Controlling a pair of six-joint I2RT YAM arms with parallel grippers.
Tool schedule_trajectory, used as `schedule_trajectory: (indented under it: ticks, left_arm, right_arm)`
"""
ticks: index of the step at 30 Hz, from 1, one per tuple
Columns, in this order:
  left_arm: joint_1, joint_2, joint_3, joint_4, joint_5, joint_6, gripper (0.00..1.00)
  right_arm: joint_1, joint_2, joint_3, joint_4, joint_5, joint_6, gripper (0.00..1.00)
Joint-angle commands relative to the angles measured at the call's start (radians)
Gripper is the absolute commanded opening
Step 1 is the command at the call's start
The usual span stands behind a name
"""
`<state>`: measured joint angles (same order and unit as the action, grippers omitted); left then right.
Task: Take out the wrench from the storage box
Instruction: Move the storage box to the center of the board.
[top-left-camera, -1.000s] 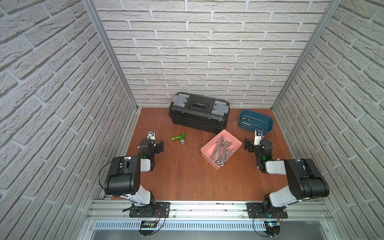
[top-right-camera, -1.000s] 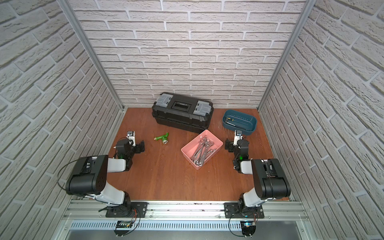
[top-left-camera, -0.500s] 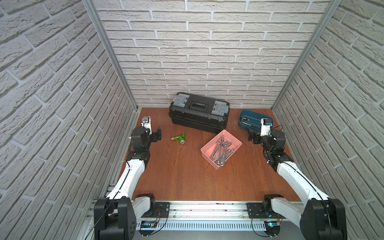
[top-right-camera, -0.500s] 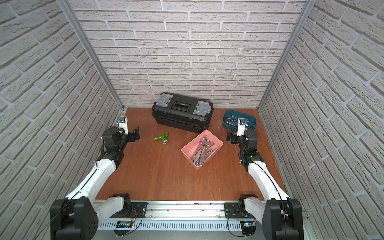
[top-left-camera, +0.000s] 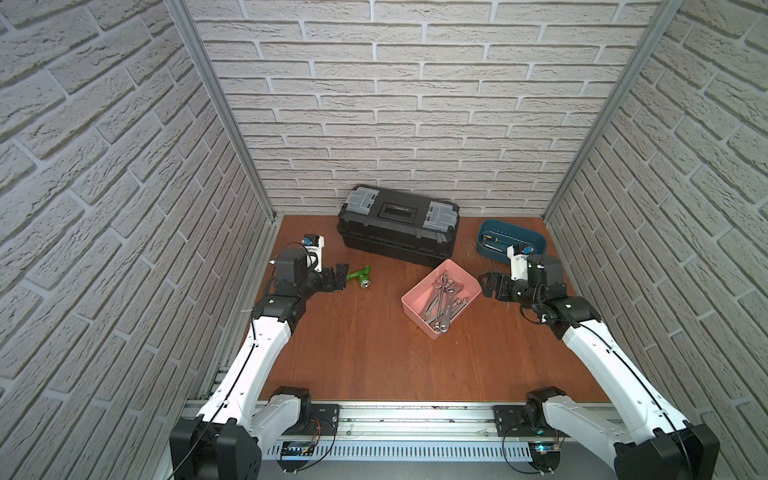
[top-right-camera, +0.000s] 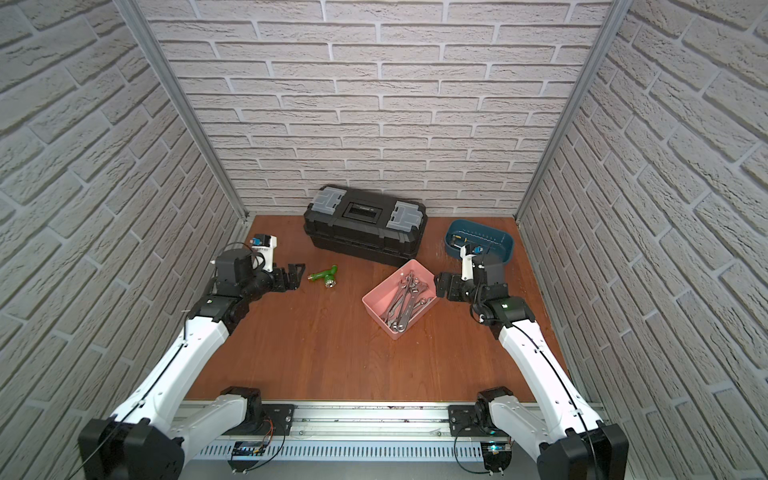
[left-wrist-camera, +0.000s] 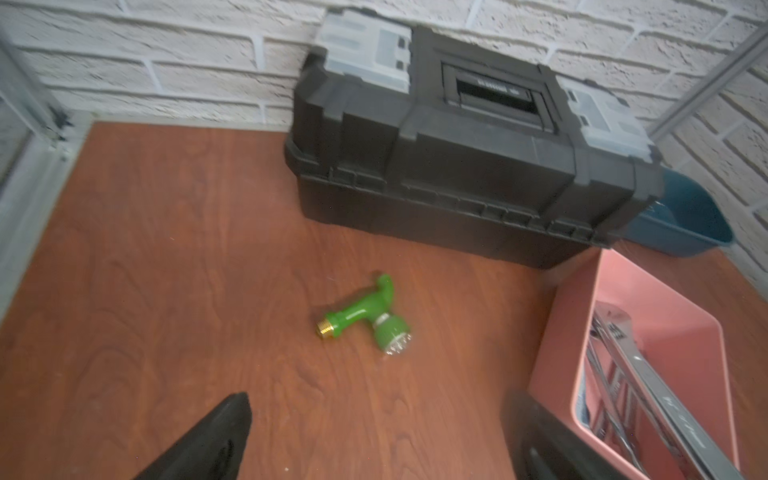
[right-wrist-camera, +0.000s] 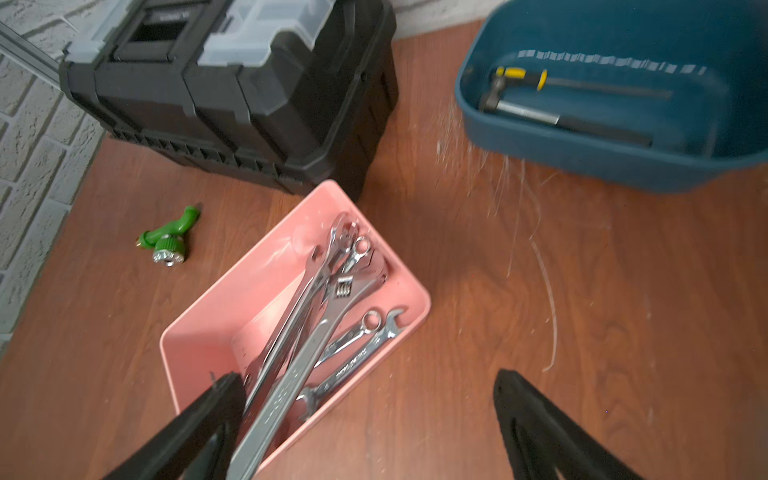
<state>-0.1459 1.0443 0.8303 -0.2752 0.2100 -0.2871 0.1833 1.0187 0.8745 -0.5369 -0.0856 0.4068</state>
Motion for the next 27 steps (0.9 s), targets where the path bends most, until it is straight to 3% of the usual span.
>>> schedule_trajectory:
  ticks: [1, 4, 10, 20, 27]
  left_arm:
    - [-0.039, 0.039, 0.023, -0.011, 0.042, -0.065, 0.98]
    - [-0.089, 0.091, 0.035, 0.000, 0.030, -0.073, 0.98]
    - [-0.164, 0.181, 0.071, 0.011, 0.008, -0.079, 0.98]
    - [-0.235, 0.258, 0.114, 0.021, -0.015, -0.079, 0.98]
    - [-0.248, 0.278, 0.141, 0.013, -0.016, -0.070, 0.98]
  right_arm:
    - [0.058, 0.004, 0.011, -0.120, 0.093, 0.242, 0.94]
    - [0.114, 0.022, 0.000, -0.116, 0.159, 0.393, 0.87]
    - [0.174, 0.125, -0.004, -0.073, 0.195, 0.538, 0.74]
    - [0.203, 0.307, 0.013, 0.025, 0.180, 0.602, 0.58]
    - [0.236, 0.397, 0.046, 0.045, 0.176, 0.612, 0.36]
